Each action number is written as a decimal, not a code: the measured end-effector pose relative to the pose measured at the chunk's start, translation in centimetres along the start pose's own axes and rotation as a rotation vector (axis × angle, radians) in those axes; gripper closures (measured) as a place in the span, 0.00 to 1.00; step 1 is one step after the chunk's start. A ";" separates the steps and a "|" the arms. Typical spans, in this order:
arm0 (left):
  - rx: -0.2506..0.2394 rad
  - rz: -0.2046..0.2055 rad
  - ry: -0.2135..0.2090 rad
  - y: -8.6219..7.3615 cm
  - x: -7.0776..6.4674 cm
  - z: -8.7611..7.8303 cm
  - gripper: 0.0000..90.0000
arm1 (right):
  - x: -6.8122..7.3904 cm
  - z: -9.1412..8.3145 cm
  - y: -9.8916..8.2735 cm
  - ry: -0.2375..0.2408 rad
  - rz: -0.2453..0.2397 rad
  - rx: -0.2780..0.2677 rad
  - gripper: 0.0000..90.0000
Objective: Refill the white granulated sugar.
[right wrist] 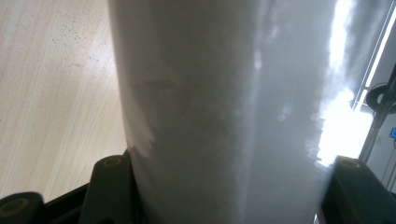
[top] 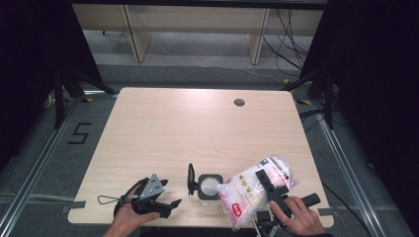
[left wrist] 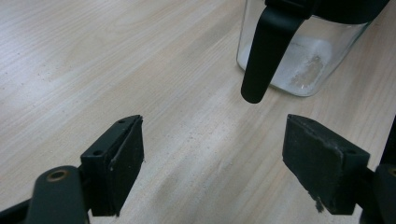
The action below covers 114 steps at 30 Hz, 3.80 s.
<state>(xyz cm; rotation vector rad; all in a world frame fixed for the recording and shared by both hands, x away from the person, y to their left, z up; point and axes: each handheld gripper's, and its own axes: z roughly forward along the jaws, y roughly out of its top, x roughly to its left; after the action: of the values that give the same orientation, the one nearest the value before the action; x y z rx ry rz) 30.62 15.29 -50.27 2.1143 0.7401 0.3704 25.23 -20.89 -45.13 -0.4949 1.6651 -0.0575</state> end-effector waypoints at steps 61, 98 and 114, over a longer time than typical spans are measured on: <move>0.003 0.016 0.007 0.1 0.2 0.0 0.23 | -0.2 -0.2 0.1 -0.029 -0.041 -0.010 0.49; -0.006 -0.002 -0.004 0.0 0.0 -0.1 0.23 | -0.3 -0.3 -0.1 -0.024 -0.044 0.002 0.49; -0.002 0.003 -0.001 0.1 0.0 -0.1 0.23 | -0.3 -0.3 -0.2 -0.020 -0.024 -0.004 0.50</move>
<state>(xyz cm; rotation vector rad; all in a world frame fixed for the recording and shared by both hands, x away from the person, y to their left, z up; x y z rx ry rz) 30.62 15.34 -50.16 2.1136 0.7361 0.3709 25.04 -21.06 -44.69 -0.5173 1.6405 -0.0670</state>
